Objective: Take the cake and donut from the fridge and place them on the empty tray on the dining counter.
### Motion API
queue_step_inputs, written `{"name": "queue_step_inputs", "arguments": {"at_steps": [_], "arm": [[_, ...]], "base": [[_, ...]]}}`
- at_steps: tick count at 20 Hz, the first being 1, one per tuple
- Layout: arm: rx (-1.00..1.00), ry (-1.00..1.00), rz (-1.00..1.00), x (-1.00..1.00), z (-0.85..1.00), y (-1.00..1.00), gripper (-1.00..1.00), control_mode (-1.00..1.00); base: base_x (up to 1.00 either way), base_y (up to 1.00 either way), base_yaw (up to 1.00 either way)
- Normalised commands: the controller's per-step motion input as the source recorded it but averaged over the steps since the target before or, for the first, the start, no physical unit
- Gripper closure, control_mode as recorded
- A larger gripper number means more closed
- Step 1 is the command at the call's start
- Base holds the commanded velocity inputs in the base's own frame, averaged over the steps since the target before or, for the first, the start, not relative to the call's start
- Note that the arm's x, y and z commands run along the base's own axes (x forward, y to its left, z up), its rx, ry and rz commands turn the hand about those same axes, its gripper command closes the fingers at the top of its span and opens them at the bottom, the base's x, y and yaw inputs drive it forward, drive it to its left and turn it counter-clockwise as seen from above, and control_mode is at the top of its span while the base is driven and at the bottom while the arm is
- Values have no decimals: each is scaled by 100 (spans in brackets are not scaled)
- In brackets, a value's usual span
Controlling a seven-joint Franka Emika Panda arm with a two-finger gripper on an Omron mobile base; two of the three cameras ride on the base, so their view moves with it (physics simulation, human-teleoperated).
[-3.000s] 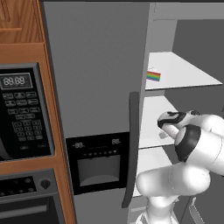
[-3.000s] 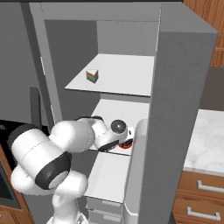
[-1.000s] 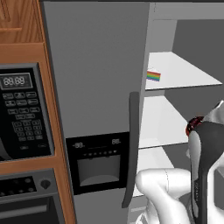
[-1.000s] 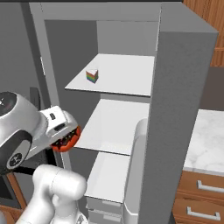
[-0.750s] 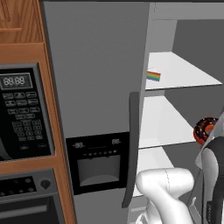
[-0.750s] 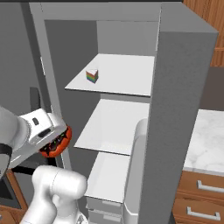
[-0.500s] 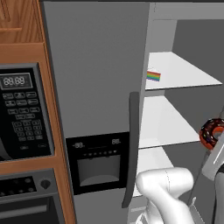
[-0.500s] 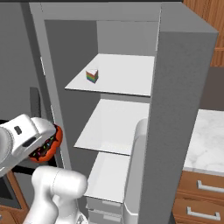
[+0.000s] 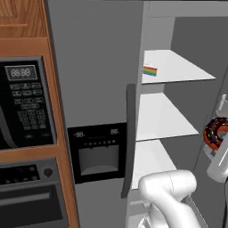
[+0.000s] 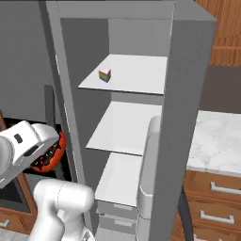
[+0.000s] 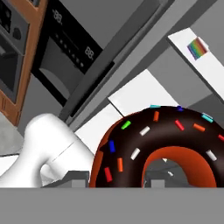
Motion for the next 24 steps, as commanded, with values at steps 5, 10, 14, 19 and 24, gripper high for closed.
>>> {"name": "queue_step_inputs", "arguments": {"at_steps": [5,10,14,19,24], "arm": [[0,0,0,0,0,0,100,100],[0,0,0,0,0,0,100,100],[0,0,0,0,0,0,100,100],[0,0,0,0,0,0,100,100],[0,0,0,0,0,0,100,100]], "base": [[-94,24,7],[-71,35,8],[-53,29,7],[-40,31,-2],[-27,8,-30]]}}
